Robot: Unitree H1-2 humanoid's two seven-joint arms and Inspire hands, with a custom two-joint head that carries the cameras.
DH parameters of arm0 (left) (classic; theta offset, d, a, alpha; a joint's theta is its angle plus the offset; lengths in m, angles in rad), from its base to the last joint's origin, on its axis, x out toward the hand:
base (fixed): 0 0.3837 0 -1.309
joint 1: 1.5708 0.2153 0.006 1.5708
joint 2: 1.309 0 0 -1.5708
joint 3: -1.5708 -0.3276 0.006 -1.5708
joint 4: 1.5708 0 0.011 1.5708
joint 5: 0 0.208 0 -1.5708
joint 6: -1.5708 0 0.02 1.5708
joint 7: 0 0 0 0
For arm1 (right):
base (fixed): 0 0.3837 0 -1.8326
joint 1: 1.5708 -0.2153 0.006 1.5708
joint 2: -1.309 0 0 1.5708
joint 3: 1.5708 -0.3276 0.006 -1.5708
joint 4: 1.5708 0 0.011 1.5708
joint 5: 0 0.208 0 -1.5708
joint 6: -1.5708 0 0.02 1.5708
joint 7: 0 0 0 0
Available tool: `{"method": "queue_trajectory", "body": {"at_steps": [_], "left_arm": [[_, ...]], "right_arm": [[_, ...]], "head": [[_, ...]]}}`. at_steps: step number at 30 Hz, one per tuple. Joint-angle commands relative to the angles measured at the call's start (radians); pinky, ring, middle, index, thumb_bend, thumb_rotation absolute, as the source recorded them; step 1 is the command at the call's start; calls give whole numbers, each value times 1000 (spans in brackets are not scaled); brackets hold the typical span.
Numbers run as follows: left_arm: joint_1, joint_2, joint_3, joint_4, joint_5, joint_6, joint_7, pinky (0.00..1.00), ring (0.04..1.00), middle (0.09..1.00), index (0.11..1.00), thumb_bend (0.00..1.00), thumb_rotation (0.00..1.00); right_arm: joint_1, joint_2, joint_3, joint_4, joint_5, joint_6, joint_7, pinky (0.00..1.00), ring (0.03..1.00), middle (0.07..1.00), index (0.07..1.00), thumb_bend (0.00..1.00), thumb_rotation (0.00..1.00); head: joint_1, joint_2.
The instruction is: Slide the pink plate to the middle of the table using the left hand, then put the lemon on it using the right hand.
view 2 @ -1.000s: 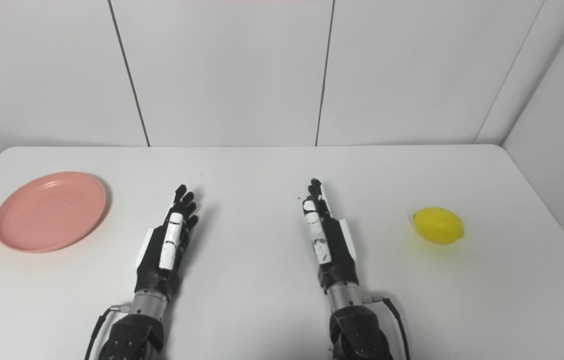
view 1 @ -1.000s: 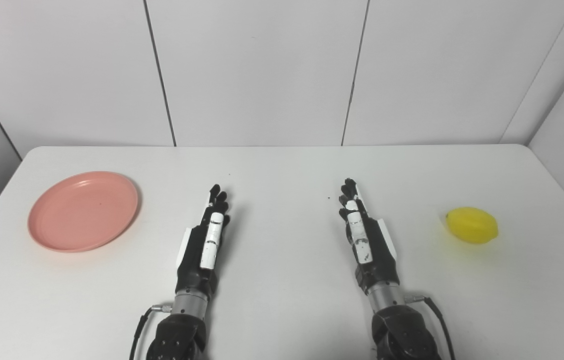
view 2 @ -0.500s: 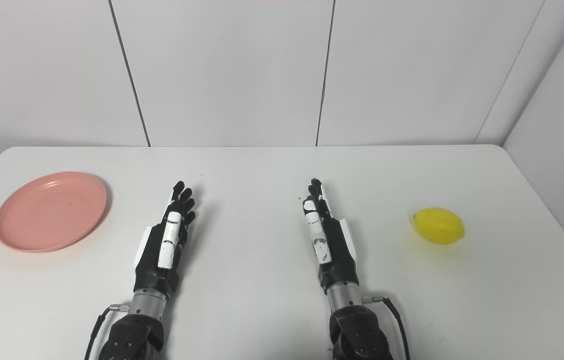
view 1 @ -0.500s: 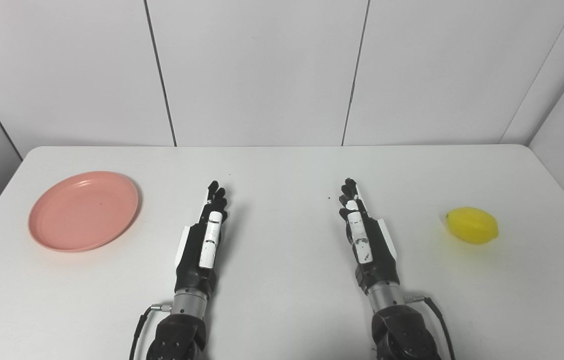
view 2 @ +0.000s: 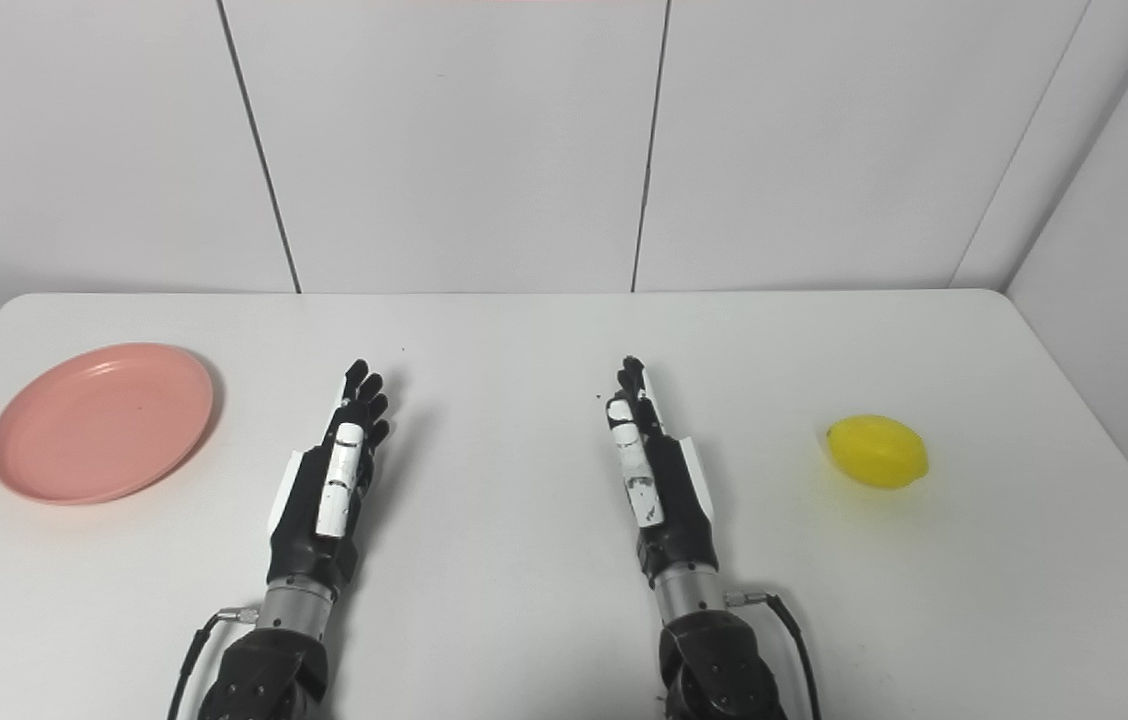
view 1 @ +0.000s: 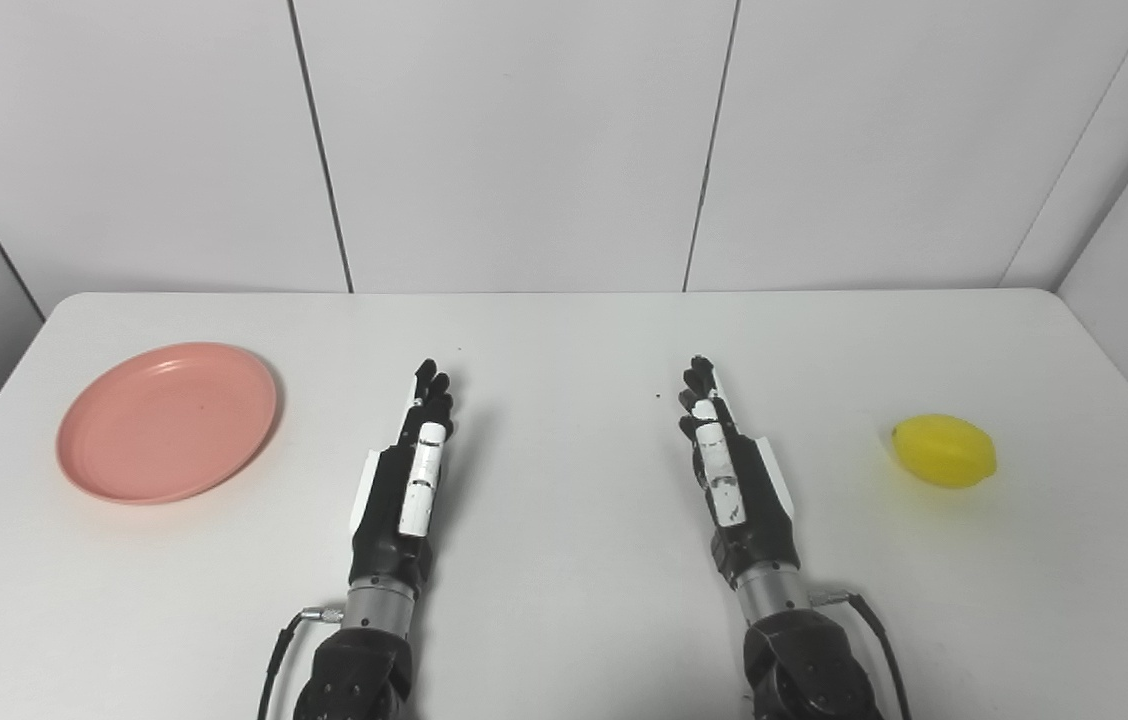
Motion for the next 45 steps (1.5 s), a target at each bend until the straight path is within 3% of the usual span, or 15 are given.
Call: {"method": "queue_trajectory", "body": {"at_steps": [1, 45], "left_arm": [[-16, -4, 2, 5, -4, -22, -1, 1000, 1000, 1000, 1000, 506, 1000], [-16, -4, 1, -5, 4, -3, 1, 1000, 1000, 1000, 1000, 491, 1000]], "right_arm": [[-33, 7, -2, -23, 1, -40, 1, 1000, 1000, 1000, 1000, 790, 1000], [-21, 15, -2, -37, -5, -20, -5, 1000, 1000, 1000, 1000, 793, 1000]], "head": [[1, 0], [3, 5]]}}
